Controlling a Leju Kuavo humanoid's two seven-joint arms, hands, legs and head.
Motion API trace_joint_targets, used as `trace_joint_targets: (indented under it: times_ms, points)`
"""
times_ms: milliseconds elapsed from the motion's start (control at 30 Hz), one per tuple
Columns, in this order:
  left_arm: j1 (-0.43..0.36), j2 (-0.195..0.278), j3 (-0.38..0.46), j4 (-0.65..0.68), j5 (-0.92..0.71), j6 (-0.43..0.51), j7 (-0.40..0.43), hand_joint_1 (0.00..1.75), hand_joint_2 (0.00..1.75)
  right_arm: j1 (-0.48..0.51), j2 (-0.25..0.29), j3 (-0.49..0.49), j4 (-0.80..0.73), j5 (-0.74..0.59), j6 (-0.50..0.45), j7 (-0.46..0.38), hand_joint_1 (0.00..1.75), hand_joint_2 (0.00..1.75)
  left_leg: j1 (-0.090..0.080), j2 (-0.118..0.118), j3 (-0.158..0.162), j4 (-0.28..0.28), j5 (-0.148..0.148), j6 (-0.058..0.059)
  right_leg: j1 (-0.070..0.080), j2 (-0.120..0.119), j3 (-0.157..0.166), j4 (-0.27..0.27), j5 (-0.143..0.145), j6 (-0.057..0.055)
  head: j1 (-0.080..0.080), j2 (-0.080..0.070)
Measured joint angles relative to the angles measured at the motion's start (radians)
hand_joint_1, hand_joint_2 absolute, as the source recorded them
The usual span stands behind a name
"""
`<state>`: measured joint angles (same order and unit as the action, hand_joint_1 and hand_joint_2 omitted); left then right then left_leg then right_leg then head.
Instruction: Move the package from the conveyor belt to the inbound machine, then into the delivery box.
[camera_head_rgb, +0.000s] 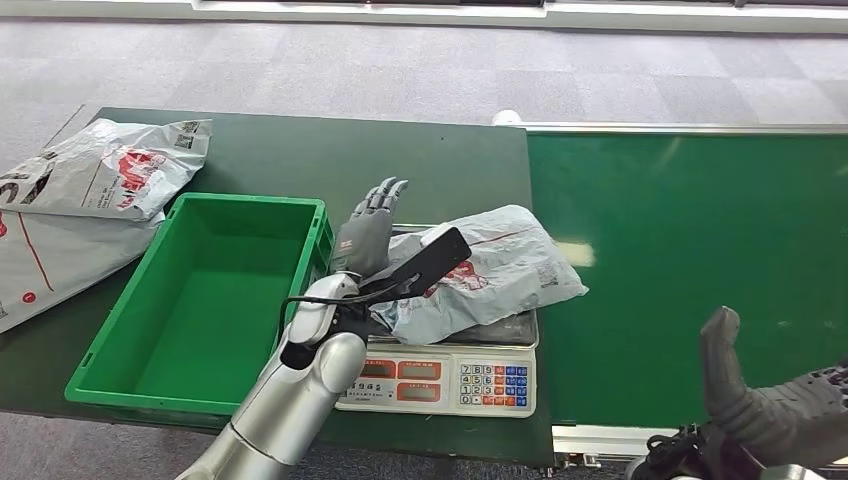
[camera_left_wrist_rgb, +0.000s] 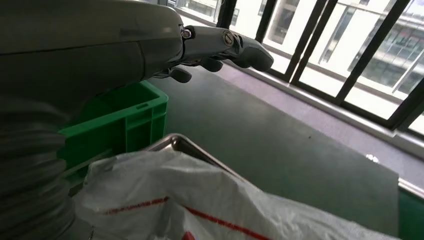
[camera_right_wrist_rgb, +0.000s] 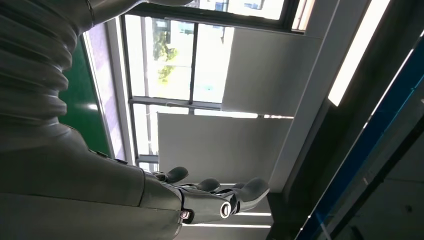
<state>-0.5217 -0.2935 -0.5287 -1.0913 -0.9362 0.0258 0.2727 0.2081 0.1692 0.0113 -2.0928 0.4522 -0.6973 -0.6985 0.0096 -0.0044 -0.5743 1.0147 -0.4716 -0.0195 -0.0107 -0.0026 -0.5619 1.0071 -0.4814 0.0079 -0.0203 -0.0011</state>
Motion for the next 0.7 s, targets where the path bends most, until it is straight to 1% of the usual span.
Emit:
trace_joint_targets:
  times_ms: [67, 167, 200, 300, 333, 400, 467, 567, 700]
  points:
    - [-0.027, -0.026, -0.011, 0.113, -0.011, -0.019, 0.034, 0.0, 1.75, -0.006, 0.005, 0.022, 0.001, -0.005, 0.0, 0.0, 0.0, 1.75, 0.0, 0.0, 0.0, 0.0, 0.0, 0.0, 0.0, 0.0, 0.0, 0.0, 0.0, 0.0, 0.0, 0.0]
    - [-0.049, -0.048, -0.03, 0.267, -0.031, -0.029, 0.068, 0.0, 1.75, -0.014, 0.012, 0.049, 0.001, -0.01, 0.0, 0.0, 0.0, 1.75, 0.0, 0.001, 0.0, 0.0, 0.0, 0.0, 0.001, 0.002, -0.001, 0.0, 0.0, 0.0, 0.0, 0.0]
    - [-0.052, -0.052, -0.034, 0.308, -0.039, -0.028, 0.073, 0.21, 1.75, -0.015, 0.014, 0.056, 0.001, -0.009, 0.0, 0.0, 0.0, 1.75, 0.0, 0.001, 0.0, 0.0, 0.0, 0.0, 0.001, 0.002, -0.001, 0.0, 0.0, 0.0, 0.0, 0.0]
    - [-0.074, -0.059, -0.048, 0.408, -0.06, -0.026, 0.08, 1.51, 1.75, -0.016, 0.018, 0.069, 0.001, -0.009, 0.0, 0.0, 0.0, 1.75, 0.0, 0.001, 0.001, -0.001, 0.0, 0.0, 0.002, 0.001, 0.001, 0.0, -0.001, 0.0, 0.0, 0.0]
    - [-0.084, -0.06, -0.054, 0.435, -0.067, -0.027, 0.083, 1.75, 1.75, -0.016, 0.02, 0.072, 0.001, -0.009, 0.0, 0.0, 0.0, 1.75, 0.0, 0.001, 0.002, -0.001, 0.0, 0.0, 0.002, 0.001, 0.002, 0.0, -0.001, 0.0, 0.0, 0.0]
    - [-0.103, -0.061, -0.065, 0.48, -0.081, -0.024, 0.088, 1.75, 1.75, -0.017, 0.024, 0.077, 0.001, -0.007, 0.0, 0.0, 0.0, 1.75, 0.0, 0.001, 0.003, -0.001, -0.001, 0.0, 0.002, 0.001, 0.005, 0.0, -0.002, 0.0, 0.0, 0.0]
    - [-0.116, -0.061, -0.072, 0.511, -0.088, 0.003, 0.085, 1.75, 1.75, -0.017, 0.028, 0.079, 0.001, -0.004, 0.0, 0.0, 0.0, 1.75, 0.0, 0.002, 0.003, -0.002, -0.002, 0.001, 0.002, 0.002, 0.007, 0.0, -0.002, -0.001, 0.0, 0.0]
    - [-0.129, -0.06, -0.073, 0.536, -0.085, 0.043, 0.072, 1.75, 1.75, -0.017, 0.031, 0.079, 0.002, -0.003, 0.0, 0.0, 0.0, 1.75, 0.0, 0.003, 0.003, -0.002, -0.002, 0.001, 0.002, 0.002, 0.008, 0.0, -0.002, -0.001, 0.0, 0.0]
    - [-0.14, -0.06, -0.074, 0.555, -0.082, 0.062, 0.065, 1.75, 1.75, -0.017, 0.033, 0.079, 0.002, -0.003, 0.0, 0.0, 0.0, 1.75, 0.0, 0.002, 0.008, -0.002, 0.001, 0.0, 0.002, 0.002, 0.008, 0.0, 0.0, -0.002, 0.0, 0.0]
